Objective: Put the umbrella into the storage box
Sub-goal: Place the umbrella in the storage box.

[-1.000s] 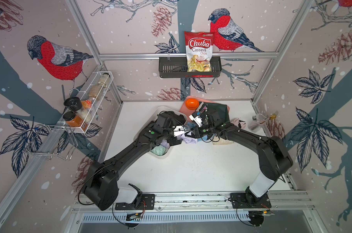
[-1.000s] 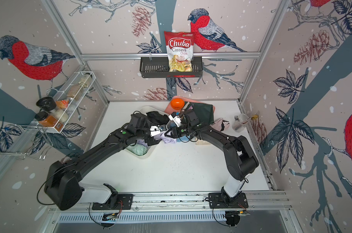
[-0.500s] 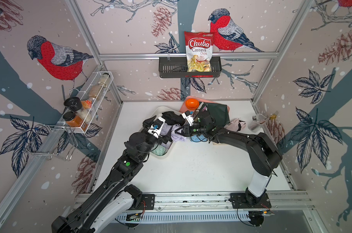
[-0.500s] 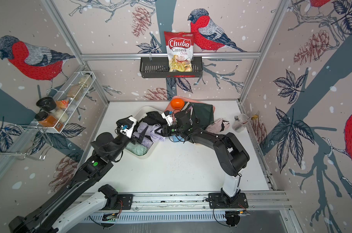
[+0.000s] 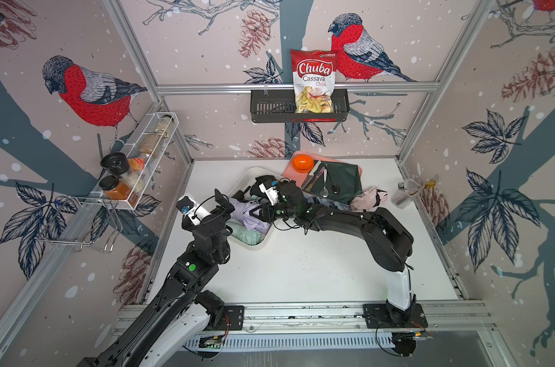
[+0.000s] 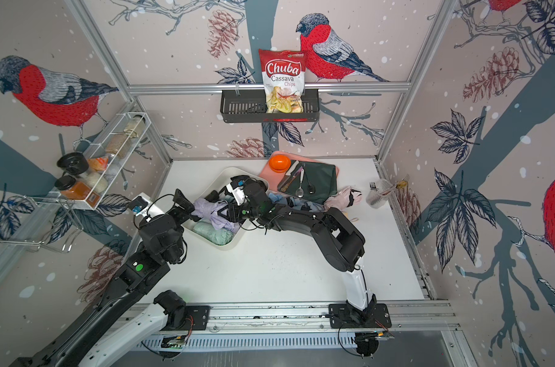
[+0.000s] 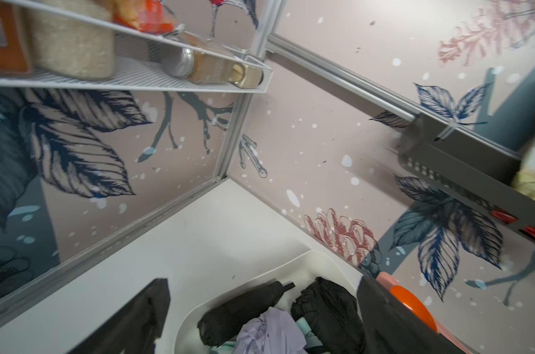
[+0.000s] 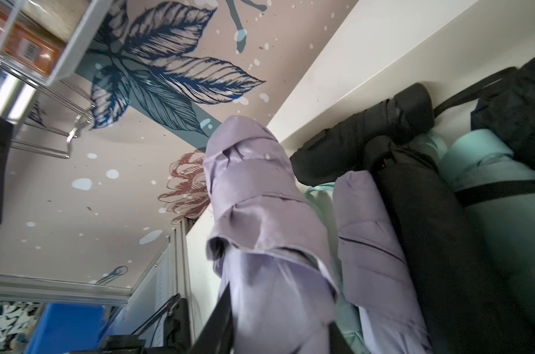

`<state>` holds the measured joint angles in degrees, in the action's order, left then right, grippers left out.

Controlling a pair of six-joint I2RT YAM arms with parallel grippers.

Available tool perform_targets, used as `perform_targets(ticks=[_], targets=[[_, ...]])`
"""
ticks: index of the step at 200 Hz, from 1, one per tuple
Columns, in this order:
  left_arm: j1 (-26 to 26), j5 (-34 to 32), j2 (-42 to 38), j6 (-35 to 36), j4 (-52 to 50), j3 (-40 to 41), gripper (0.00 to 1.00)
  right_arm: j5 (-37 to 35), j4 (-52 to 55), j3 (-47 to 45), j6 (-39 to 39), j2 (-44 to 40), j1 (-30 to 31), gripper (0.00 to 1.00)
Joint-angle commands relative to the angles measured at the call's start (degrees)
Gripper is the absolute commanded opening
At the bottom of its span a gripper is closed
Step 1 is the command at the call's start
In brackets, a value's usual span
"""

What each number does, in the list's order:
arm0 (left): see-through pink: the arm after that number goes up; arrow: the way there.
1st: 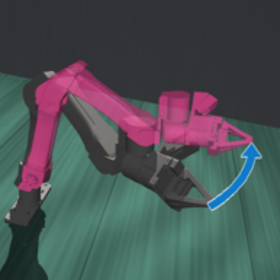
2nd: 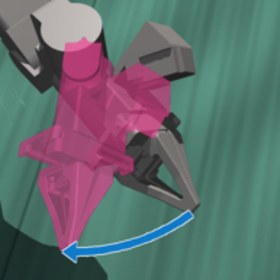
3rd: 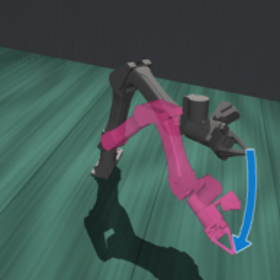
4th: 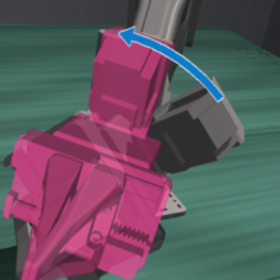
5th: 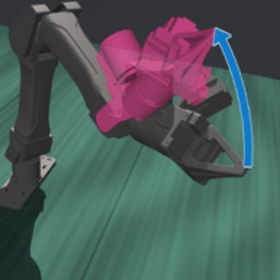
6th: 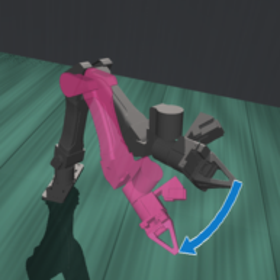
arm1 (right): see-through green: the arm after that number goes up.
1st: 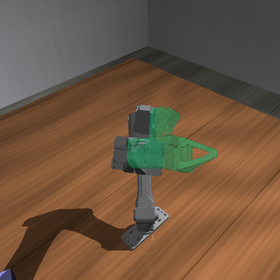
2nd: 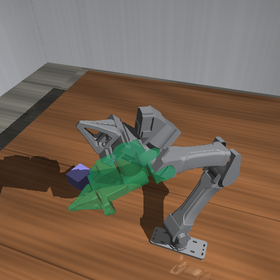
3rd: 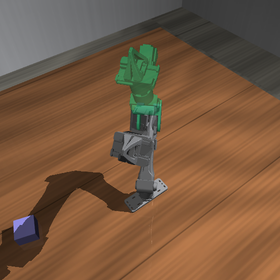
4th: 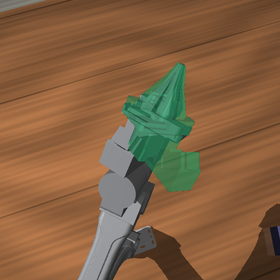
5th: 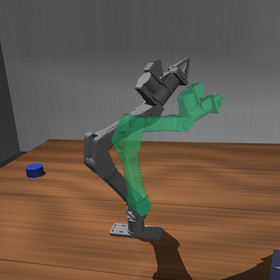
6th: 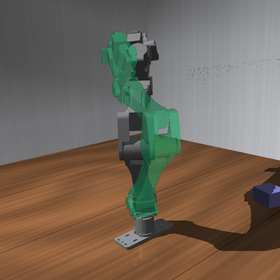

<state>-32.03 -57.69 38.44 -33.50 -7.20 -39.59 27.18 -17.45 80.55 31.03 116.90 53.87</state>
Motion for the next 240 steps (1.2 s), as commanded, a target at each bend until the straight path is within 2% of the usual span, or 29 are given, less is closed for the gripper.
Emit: perform_targets(ticks=[1, 36, 53, 79, 100, 177, 240], targets=[[0.2, -6.6, 0.2, -8.2, -6.2, -0.1, 0.99, -3.4, 3.0, 3.4, -3.7, 2.4, 1.1, 0.20], [2.8, -2.6, 2.0, -12.3, -11.5, -0.5, 0.99, -5.2, 6.3, 6.9, -5.4, 5.7, 3.3, 0.20], [6.9, 4.4, 3.2, -12.0, -11.8, 0.0, 0.99, -7.5, 7.8, 7.3, -6.7, 6.4, 4.4, 0.20], [14.7, 19.0, 5.3, -11.7, -9.1, 2.2, 0.99, -10.1, 8.2, 6.3, -8.3, 6.7, 5.6, 0.20], [17.9, 23.8, 6.7, -13.4, -8.0, 4.1, 0.99, -11.9, 9.0, 6.0, -9.8, 7.5, 6.4, 0.20], [20.3, 35.3, 12.8, -18.6, -5.3, 9.7, 0.99, -14.7, 7.9, 3.1, -11.9, 8.6, 6.6, 0.28], [20.9, 40.8, 13.5, -17.9, -0.4, 11.1, 0.99, -13.6, 5.3, 1.2, -13.4, 7.7, 6.7, 0.31]])
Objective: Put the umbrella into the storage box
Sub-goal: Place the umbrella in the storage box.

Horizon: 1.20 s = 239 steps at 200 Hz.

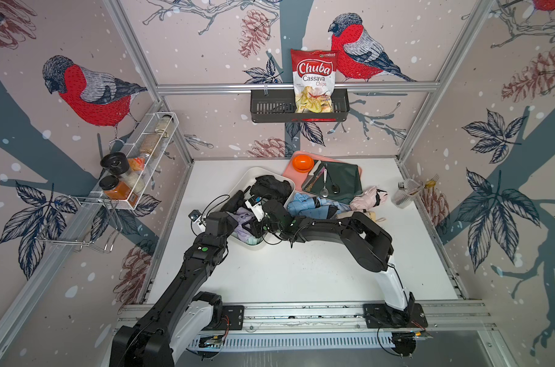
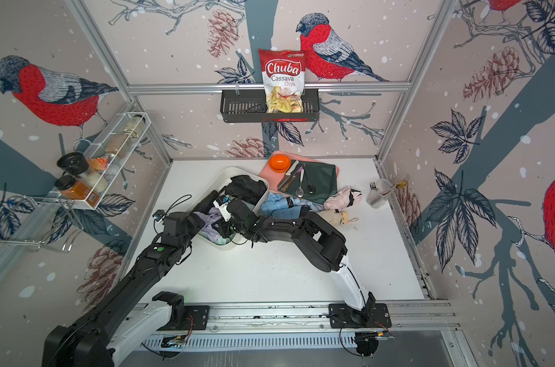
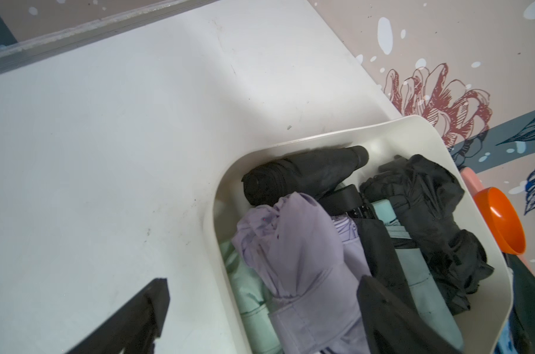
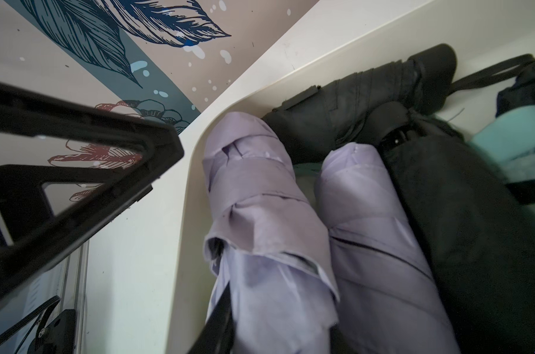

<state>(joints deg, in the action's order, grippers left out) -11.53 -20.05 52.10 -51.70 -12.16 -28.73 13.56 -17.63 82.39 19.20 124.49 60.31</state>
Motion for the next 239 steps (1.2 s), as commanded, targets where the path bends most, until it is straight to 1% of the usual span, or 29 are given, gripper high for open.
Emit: perform_targets(ticks=[1, 30, 72, 127, 166, 179, 189, 203, 204, 209, 224, 231, 239], targets=[[0.4, 3.3, -0.2, 0.3, 4.7, 0.2, 0.99, 0.1, 5.5, -0.6, -1.6, 0.2, 0.2, 0.31], [1.6, 6.0, 1.3, 0.9, 6.1, 0.0, 1.00, 0.6, 5.1, -0.7, -1.6, 0.2, 0.2, 0.31], [5.4, 12.2, 4.0, 0.8, 7.7, 0.2, 0.99, 1.0, 5.1, -0.7, -1.6, 0.5, 0.2, 0.31], [5.6, 16.0, 7.8, 0.5, 9.9, 0.6, 0.99, 1.5, 5.1, -0.3, -1.9, 0.9, 0.4, 0.32], [5.6, 15.8, 9.7, 0.7, 10.7, 1.0, 0.99, 1.6, 5.4, -0.1, -2.3, 0.9, 0.8, 0.32], [5.6, 15.5, 9.9, 0.7, 10.4, 1.2, 0.99, 1.5, 5.7, 0.0, -2.2, 0.8, 0.9, 0.35], [5.6, 15.2, 10.0, 0.7, 10.2, 1.5, 0.99, 1.3, 5.8, 0.0, -1.9, 0.4, 0.9, 0.40], [5.6, 14.7, 10.0, 0.7, 9.8, 2.0, 0.99, 1.1, 6.0, 0.0, -1.7, -0.2, 0.7, 0.50], [5.6, 14.6, 10.0, 0.7, 9.8, 2.0, 0.99, 1.1, 6.0, 0.0, -1.7, -0.3, 0.6, 0.52], [5.6, 14.5, 9.9, 0.7, 9.7, 2.2, 0.99, 1.2, 6.0, 0.0, -1.6, -0.5, 0.6, 0.56], [5.6, 14.2, 9.9, 0.5, 9.7, 2.8, 0.99, 1.5, 6.1, -0.1, -1.4, -1.3, 0.3, 0.66], [5.6, 14.0, 9.9, 0.4, 9.5, 3.1, 0.99, 1.8, 6.1, 0.0, -1.4, -1.6, 0.2, 0.69], [5.6, 13.8, 10.0, 0.4, 9.6, 3.3, 0.99, 2.1, 6.1, 0.0, -1.4, -1.9, 0.0, 0.71]])
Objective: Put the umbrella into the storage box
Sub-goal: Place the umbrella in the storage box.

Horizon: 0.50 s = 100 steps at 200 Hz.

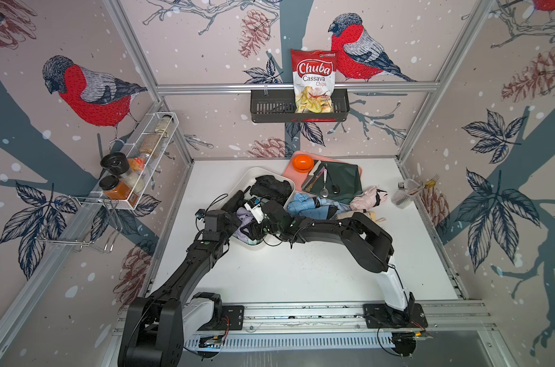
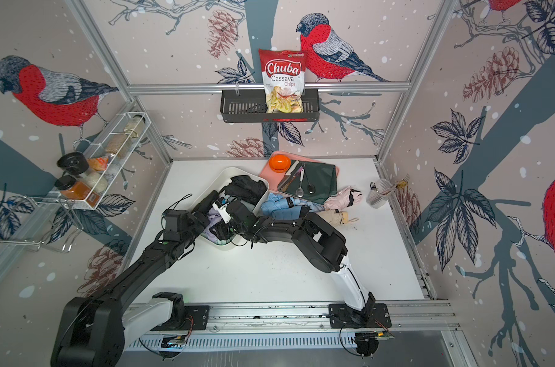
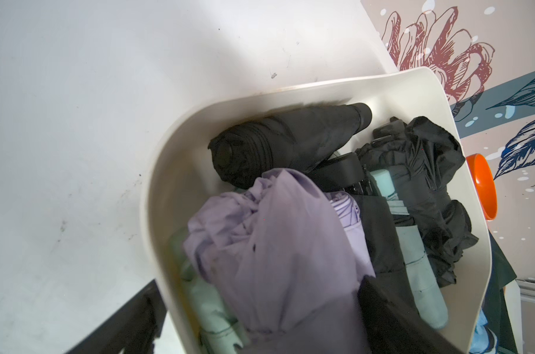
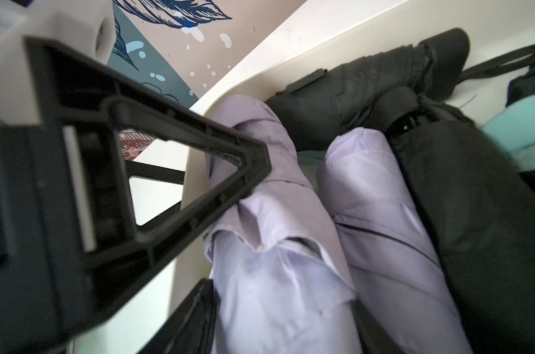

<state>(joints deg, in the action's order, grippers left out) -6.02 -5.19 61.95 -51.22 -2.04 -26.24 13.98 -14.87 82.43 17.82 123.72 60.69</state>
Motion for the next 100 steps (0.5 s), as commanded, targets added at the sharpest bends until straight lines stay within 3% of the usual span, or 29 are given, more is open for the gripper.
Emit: perform_targets(ticks=[1, 67, 100], targets=[[0.1, -1.2, 0.1, 0.0, -0.6, 0.8, 0.99, 1.8, 3.4, -0.1, 0.0, -1.2, -0.4, 0.71], [0.1, -1.1, -0.5, 0.3, -1.2, 1.2, 0.99, 3.1, 0.9, -7.1, 3.9, -10.5, -5.3, 0.77], [0.1, 0.2, -0.8, 0.9, -1.0, 1.4, 0.99, -5.6, 7.5, -11.4, 8.1, -17.8, -10.4, 0.75]])
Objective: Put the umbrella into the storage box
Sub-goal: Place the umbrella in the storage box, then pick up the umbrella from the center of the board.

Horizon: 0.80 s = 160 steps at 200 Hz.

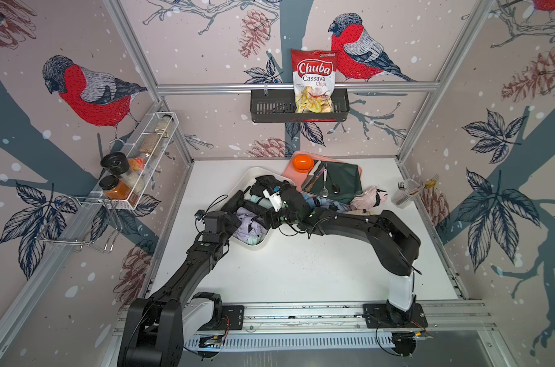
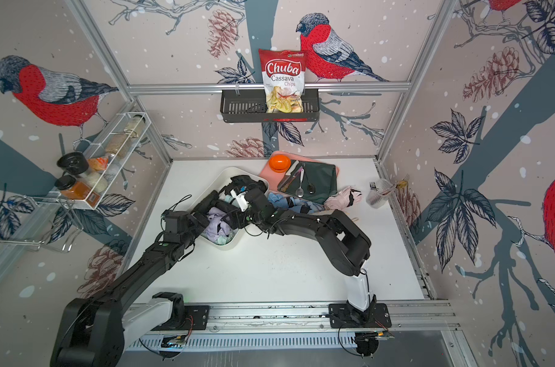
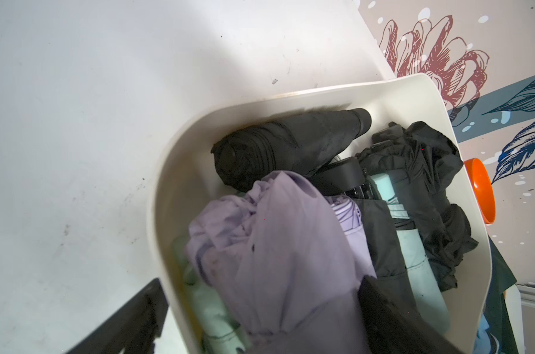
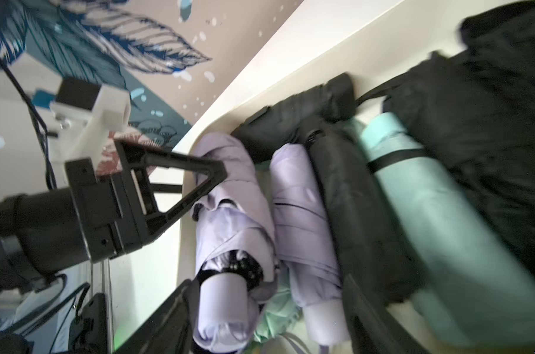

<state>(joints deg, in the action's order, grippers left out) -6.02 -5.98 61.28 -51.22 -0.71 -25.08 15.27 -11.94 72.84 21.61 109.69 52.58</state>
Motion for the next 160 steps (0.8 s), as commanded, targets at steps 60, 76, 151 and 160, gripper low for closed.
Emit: perform_targets(ticks=[60, 76, 151, 160], targets=[[0.1, 1.5, -0.3, 1.5, -1.9, 0.3, 0.99, -24.6, 22.4, -12.1, 10.7, -18.3, -15.4, 0.72], [0.1, 1.4, -0.3, 1.5, -1.8, 0.4, 0.99, -27.2, 25.5, -15.2, 10.9, -22.9, -19.9, 0.74], [0.1, 2.5, 0.4, 1.6, -1.1, 0.1, 0.99, -10.0, 27.4, -16.2, -3.1, -21.4, -39.7, 0.77], [0.1, 2.5, 0.4, 1.6, -1.2, 0.1, 0.99, -8.1, 27.3, -14.8, -4.4, -19.3, -40.6, 0.77]])
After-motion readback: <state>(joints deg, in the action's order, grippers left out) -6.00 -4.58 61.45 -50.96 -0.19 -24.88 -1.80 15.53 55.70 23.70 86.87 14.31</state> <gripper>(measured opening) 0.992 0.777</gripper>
